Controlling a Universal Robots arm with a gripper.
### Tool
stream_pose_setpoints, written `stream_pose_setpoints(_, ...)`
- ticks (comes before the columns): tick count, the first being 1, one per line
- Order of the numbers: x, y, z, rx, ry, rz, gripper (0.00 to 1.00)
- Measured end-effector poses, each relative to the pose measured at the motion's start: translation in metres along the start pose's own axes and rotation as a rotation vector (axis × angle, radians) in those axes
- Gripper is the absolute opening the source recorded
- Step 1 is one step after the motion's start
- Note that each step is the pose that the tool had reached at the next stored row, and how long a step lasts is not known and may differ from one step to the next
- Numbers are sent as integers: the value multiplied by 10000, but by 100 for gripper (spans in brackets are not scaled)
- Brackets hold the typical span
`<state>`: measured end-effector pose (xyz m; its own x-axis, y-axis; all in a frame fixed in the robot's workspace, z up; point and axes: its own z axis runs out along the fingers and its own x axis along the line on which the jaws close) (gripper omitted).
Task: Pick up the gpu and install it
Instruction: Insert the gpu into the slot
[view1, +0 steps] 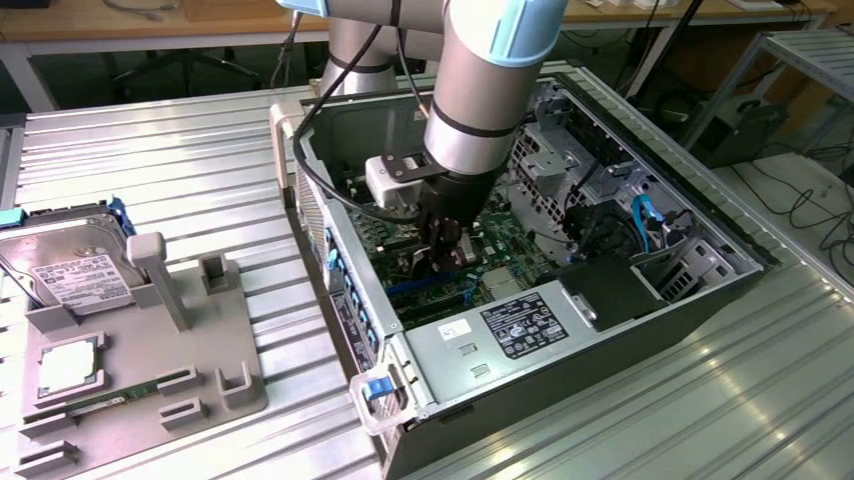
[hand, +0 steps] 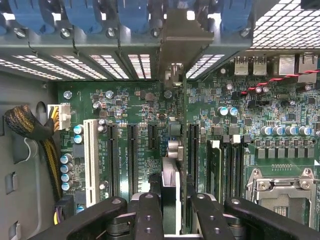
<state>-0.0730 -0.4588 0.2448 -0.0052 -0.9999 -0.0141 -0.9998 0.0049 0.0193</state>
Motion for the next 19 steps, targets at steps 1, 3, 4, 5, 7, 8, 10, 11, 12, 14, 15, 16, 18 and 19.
stream_pose_setpoints(1, -2, -1, 0, -3, -1, 1, 27)
stream_pose_setpoints(3, -3, -2, -1, -8, 2, 0, 27)
stream_pose_setpoints(4, -3, -2, -1, -7, 2, 0, 27)
stream_pose_setpoints(5, -5, -2, -1, -8, 3, -1, 27)
stream_pose_setpoints(7, -7, 0, 1, -7, 1, 0, 27)
stream_pose_setpoints(8, -7, 1, 1, -8, 2, 0, 27)
stream_pose_setpoints(10, -8, 1, 2, -8, 3, 0, 27)
stream_pose_setpoints(11, -7, 2, 4, -7, 2, 0, 27)
stream_pose_setpoints(12, -8, 2, 5, -8, 3, 0, 27)
stream_pose_setpoints(14, -7, 3, 12, -8, 0, 0, 27)
stream_pose_setpoints(15, -7, 4, 15, -10, -1, 0, 27)
stream_pose_setpoints(16, -7, 4, 18, -13, -1, 0, 27)
stream_pose_setpoints(18, -7, 4, 28, -25, -1, 2, 27)
stream_pose_setpoints(19, -7, 4, 36, -30, -2, 1, 27)
